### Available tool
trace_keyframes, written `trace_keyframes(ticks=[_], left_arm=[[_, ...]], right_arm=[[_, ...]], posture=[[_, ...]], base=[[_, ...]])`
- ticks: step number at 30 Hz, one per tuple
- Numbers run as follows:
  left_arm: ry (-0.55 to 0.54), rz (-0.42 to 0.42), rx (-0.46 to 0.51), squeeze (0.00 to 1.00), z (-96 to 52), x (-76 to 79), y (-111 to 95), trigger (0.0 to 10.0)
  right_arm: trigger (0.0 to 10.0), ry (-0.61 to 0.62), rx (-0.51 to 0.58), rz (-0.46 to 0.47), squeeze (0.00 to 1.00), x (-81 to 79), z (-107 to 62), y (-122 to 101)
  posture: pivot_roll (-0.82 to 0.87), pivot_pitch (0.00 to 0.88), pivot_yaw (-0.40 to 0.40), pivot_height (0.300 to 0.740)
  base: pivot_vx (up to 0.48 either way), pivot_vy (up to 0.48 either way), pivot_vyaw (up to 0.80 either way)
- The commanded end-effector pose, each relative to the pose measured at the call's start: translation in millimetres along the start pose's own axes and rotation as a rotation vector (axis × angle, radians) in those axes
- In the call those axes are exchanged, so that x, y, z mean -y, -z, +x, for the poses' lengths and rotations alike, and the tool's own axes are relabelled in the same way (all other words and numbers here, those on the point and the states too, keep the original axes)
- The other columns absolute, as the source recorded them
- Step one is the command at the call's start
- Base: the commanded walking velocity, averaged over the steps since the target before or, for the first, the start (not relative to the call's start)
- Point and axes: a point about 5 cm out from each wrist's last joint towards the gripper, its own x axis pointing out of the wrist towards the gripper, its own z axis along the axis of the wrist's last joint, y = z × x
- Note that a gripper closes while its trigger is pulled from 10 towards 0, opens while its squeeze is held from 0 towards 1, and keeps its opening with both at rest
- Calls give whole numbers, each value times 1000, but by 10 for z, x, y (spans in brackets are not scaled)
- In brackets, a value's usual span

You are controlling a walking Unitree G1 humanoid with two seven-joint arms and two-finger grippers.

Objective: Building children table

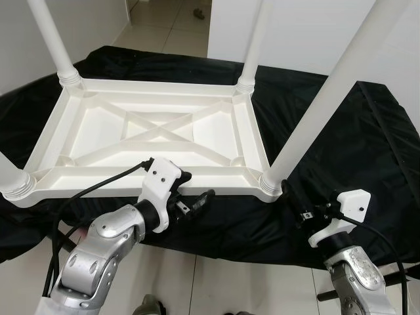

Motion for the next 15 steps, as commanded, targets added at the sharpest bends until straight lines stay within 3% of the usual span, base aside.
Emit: trace_keyframes(ticks=[1, 3, 4, 5, 6, 7, 15], left_arm=[[140, -3, 2, 0, -36, 82, -19, 10000], [137, -4, 7, 0, -58, 94, -34, 10000], [142, 0, 4, 0, -88, 123, -39, 10000], [151, 3, -2, 0, -110, 152, -34, 10000], [151, 3, -2, 0, -110, 152, -34, 10000], [157, 20, -27, 0, -136, 174, 7, 10000], [144, 66, -95, 0, -186, 196, 128, 10000]], right_arm=[[0, -14, -18, 23, 0, 5, -4, 34], [0, -49, -32, 28, 0, 4, 15, 52], [3647, -95, -52, 30, 0, -5, 34, 75], [5098, -136, -69, 42, 0, -18, 44, 95], [5098, -136, -69, 42, 0, -18, 44, 95], [10000, -173, -86, 45, 0, -2, 75, 118], [10000, -267, -128, 40, 0, 136, 203, 176]], posture=[[94, 91, -54, 740], [99, 91, -61, 740], [99, 91, -61, 740], [108, 91, -71, 740], [108, 91, -71, 740], [109, 92, -72, 740], [111, 93, -75, 740]], base=[[0, 0, 0], [0, 0, 0], [0, 0, 0], [0, 0, 0], [0, 0, 0], [0, 0, 0], [0, 0, 0]])
